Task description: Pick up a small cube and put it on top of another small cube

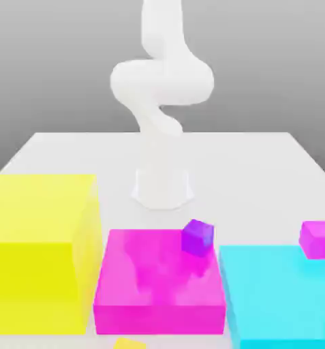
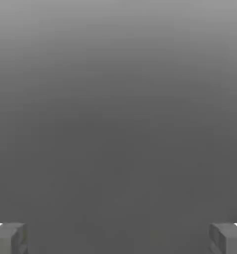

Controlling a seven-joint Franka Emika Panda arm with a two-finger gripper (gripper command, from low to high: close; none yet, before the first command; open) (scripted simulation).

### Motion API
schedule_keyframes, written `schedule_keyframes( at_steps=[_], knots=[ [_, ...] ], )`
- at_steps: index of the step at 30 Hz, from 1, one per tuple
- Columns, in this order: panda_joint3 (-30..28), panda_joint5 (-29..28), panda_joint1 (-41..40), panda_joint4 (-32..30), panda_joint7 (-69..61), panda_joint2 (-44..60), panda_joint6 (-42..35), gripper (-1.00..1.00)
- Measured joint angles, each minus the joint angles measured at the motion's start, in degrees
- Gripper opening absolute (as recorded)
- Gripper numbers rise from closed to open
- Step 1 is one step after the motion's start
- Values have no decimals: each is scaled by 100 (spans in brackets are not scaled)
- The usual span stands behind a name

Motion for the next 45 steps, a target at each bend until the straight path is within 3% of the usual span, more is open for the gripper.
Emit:
schedule_keyframes(
  at_steps=[28,33,34,40,45],
  knots=[
    [-101,46,-402,150,925,5851,1710,0],
    [-89,99,-434,312,942,6890,2358,0],
    [-76,90,-449,346,948,7047,2476,-100],
    [-72,91,-452,362,949,7125,2540,-100],
    [-102,90,-423,194,948,6366,1949,-100]
  ],
)
